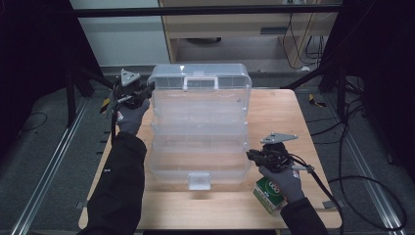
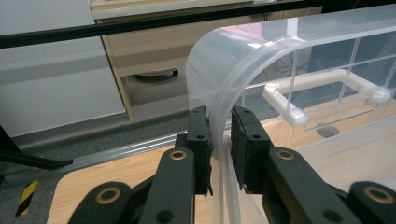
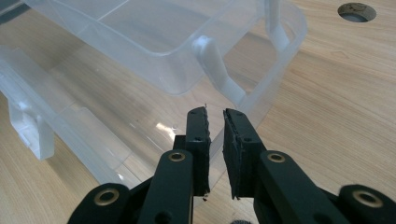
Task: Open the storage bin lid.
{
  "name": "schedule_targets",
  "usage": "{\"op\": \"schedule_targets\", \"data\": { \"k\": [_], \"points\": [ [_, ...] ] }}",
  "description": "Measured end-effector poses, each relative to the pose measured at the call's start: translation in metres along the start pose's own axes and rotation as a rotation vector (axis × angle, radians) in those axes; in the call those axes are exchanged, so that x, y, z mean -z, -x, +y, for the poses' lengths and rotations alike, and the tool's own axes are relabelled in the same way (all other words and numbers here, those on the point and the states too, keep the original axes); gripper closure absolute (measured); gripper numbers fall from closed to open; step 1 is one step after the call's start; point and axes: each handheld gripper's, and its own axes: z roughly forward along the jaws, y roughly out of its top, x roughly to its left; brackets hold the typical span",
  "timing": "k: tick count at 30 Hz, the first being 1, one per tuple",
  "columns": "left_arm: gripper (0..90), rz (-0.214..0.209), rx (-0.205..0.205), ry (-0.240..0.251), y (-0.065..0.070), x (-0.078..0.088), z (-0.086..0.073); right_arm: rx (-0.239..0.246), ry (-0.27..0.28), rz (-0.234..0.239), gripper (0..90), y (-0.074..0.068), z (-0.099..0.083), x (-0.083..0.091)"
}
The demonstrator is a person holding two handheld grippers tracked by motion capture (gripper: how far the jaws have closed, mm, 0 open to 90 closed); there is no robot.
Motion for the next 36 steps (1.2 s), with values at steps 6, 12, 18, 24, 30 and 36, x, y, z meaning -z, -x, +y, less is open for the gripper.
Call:
{"op": "schedule_targets", "data": {
  "k": [6, 12, 18, 24, 30, 36],
  "points": [
    [78.0, 0.007, 0.008, -0.009, -0.001, -0.008, 0.001, -0.003, -0.002, 0.002, 80.7, 0.0, 0.0, 0.0],
    [78.0, 0.003, 0.012, -0.019, -0.004, -0.016, 0.003, -0.004, -0.001, 0.001, 80.6, 0.0, 0.0, 0.0],
    [78.0, 0.003, 0.022, -0.023, -0.006, -0.024, 0.003, -0.002, -0.001, 0.001, 80.5, 0.0, 0.0, 0.0],
    [77.9, 0.011, 0.029, -0.028, -0.007, -0.032, 0.003, -0.001, -0.001, 0.001, 80.5, 0.0, 0.0, 0.0],
    [77.9, 0.016, 0.036, -0.043, -0.008, -0.04, 0.004, -0.006, -0.004, 0.005, 80.3, 0.0, 0.0, 0.0],
    [77.8, 0.015, 0.048, -0.052, -0.011, -0.048, 0.003, -0.008, -0.007, 0.003, 79.8, 0.001, 0.001, -0.001]
  ]
}}
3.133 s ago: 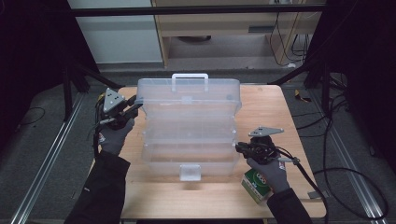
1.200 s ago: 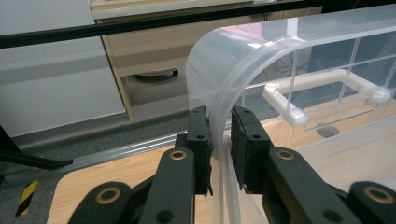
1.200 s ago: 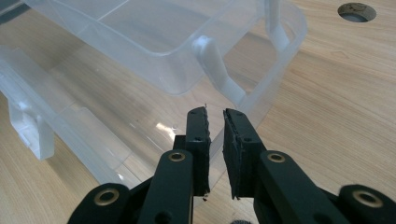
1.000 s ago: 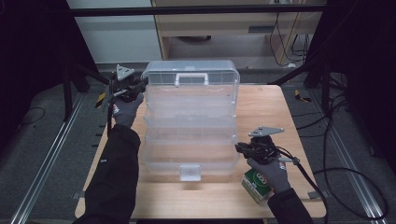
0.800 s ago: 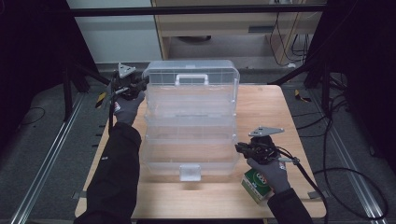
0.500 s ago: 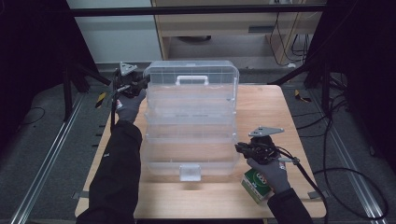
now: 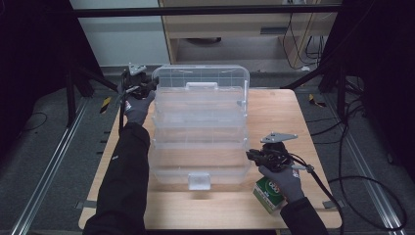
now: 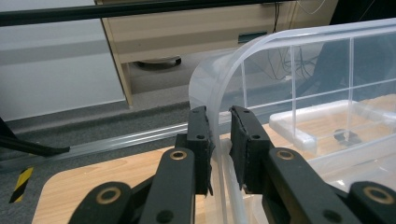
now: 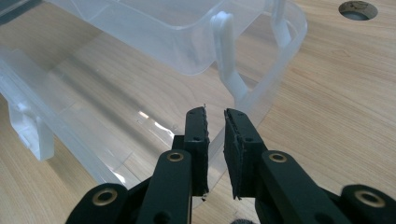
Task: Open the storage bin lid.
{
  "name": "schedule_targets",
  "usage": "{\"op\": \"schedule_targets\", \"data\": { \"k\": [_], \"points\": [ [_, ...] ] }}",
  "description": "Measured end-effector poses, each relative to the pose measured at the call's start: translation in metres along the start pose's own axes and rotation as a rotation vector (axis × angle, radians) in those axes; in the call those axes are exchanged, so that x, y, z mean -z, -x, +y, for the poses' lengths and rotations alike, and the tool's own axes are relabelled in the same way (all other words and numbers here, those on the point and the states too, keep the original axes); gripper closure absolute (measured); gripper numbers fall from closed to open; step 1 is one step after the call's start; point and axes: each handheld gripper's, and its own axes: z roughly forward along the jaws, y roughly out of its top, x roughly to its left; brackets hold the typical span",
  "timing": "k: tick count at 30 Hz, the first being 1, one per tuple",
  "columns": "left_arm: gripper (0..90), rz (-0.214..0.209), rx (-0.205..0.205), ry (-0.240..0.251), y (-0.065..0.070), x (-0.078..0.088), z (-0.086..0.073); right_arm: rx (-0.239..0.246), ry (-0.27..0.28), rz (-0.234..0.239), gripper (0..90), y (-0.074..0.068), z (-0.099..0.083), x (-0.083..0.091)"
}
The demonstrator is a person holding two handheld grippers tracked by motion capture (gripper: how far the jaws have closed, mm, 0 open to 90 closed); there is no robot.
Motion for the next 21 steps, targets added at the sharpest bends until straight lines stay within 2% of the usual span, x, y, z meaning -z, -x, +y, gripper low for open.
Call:
{"op": "schedule_targets", "data": {
  "k": [5, 10, 16, 19, 20, 21],
  "points": [
    [77.5, 0.02, -0.004, -0.01, 0.002, -0.005, 0.001, -0.005, 0.0, -0.001, 79.6, 0.0, 0.0, 0.0],
    [77.5, 0.015, 0.009, -0.01, 0.0, -0.008, 0.0, -0.005, -0.001, -0.001, 79.5, 0.0, 0.0, 0.0],
    [76.4, 0.024, -0.004, -0.012, 0.0, -0.013, -0.002, -0.005, -0.001, -0.002, 79.5, 0.0, 0.0, 0.0],
    [75.0, 0.011, 0.011, -0.018, -0.003, -0.015, -0.004, -0.001, 0.0, -0.004, 79.5, 0.0, 0.0, 0.0],
    [73.1, -0.004, 0.029, -0.022, -0.005, -0.016, -0.005, -0.002, -0.001, -0.005, 79.6, 0.0, 0.0, 0.0],
    [69.5, -0.007, 0.03, -0.027, -0.006, -0.017, -0.006, -0.003, -0.003, -0.004, 79.6, -0.001, 0.0, 0.0]
  ]
}}
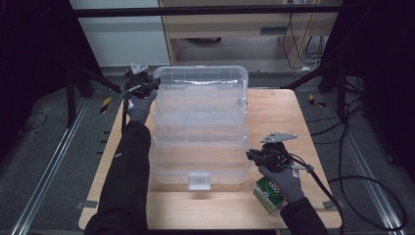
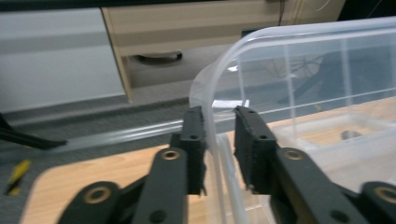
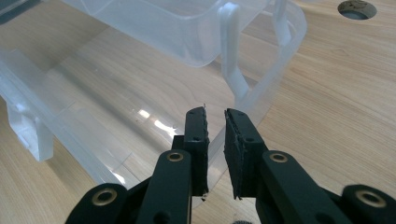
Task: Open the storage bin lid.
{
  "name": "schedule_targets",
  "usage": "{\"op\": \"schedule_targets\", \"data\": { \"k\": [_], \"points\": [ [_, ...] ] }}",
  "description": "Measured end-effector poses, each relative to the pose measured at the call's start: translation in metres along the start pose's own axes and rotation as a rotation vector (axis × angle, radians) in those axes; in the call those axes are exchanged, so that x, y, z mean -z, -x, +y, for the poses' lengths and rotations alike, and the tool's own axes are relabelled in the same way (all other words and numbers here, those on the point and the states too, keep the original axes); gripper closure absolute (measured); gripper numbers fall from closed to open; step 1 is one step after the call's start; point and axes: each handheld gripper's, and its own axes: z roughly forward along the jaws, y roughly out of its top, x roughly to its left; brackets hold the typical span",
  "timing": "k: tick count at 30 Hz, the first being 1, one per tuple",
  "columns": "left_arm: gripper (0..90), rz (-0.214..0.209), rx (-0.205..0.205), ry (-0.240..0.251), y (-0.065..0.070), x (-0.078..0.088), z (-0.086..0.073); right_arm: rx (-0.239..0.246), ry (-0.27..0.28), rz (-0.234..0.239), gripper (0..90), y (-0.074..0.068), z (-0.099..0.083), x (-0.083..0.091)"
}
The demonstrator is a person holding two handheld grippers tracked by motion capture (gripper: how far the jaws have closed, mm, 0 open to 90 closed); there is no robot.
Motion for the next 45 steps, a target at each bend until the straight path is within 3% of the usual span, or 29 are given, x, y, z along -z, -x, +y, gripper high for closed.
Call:
{"op": "schedule_targets", "data": {
  "k": [4, 8, 10, 19, 23, 29, 33, 36, 45],
  "points": [
    [68.1, 0.003, 0.003, 0.0, -0.006, 0.006, -0.005, 0.013, -0.008, -0.009, 79.6, -0.001, 0.001, 0.0],
    [65.0, -0.003, 0.013, 0.017, -0.013, 0.024, -0.012, 0.008, -0.014, -0.001, 78.0, -0.002, 0.001, -0.001],
    [63.7, -0.026, 0.014, 0.028, -0.016, 0.037, -0.017, 0.009, -0.014, -0.001, 78.0, -0.003, 0.002, -0.001],
    [58.1, -0.081, -0.068, 0.04, -0.009, 0.101, -0.044, 0.0, -0.013, 0.008, 77.7, -0.001, 0.001, -0.001],
    [55.4, -0.107, -0.085, 0.036, -0.004, 0.121, -0.053, -0.013, -0.005, 0.014, 77.5, 0.001, 0.0, -0.001],
    [52.8, -0.157, -0.099, 0.009, 0.008, 0.14, -0.067, -0.022, -0.003, 0.017, 77.4, 0.001, 0.0, -0.001],
    [52.9, -0.162, -0.114, -0.015, 0.012, 0.148, -0.081, -0.021, -0.003, 0.018, 77.1, 0.001, 0.0, -0.002],
    [52.8, -0.158, -0.133, -0.045, 0.014, 0.15, -0.091, -0.023, -0.003, 0.017, 76.9, 0.001, 0.0, -0.002],
    [54.1, -0.177, -0.124, -0.119, 0.022, 0.149, -0.123, -0.025, -0.006, 0.013, 75.6, 0.001, 0.0, -0.003]
  ]
}}
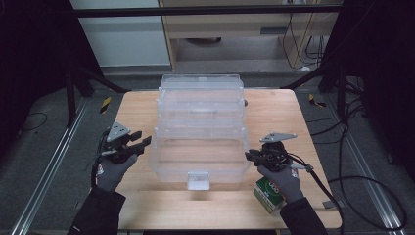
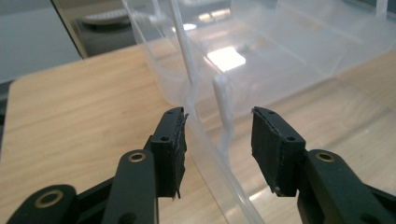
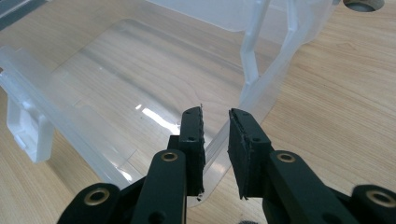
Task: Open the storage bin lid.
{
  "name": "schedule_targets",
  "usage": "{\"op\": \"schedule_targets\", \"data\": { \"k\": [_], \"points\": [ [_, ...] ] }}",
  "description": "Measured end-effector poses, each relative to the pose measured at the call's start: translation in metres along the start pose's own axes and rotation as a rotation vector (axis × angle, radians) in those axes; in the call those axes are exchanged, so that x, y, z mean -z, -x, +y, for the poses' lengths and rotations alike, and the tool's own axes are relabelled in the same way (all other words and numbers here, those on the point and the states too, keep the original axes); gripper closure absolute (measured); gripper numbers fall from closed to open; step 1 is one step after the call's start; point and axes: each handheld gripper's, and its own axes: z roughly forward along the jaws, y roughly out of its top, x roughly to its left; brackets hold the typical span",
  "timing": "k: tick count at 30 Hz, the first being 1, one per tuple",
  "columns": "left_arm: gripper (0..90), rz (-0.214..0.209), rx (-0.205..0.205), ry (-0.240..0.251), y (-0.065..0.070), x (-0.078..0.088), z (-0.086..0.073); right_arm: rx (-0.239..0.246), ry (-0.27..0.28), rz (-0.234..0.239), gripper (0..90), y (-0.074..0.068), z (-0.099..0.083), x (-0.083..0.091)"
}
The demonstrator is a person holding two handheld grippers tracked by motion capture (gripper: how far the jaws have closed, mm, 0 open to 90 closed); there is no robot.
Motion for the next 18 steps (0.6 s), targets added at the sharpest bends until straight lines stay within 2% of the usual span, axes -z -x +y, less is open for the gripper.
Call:
{"op": "schedule_targets", "data": {
  "k": [3, 12, 14, 18],
  "points": [
    [55.9, -0.013, -0.005, -0.046, 0.002, -0.003, -0.008, -0.004, -0.003, -0.001, 75.6, 0.0, 0.0, 0.0],
    [59.6, -0.024, -0.013, -0.145, 0.007, -0.013, -0.021, -0.004, -0.001, 0.0, 75.5, 0.0, 0.0, 0.0],
    [60.7, -0.037, 0.001, -0.153, 0.008, -0.016, -0.023, -0.003, -0.001, 0.0, 75.4, 0.0, 0.0, 0.0],
    [63.2, -0.042, -0.001, -0.163, 0.011, -0.02, -0.025, -0.008, -0.003, -0.001, 75.4, 0.0, 0.0, 0.0]
  ]
}}
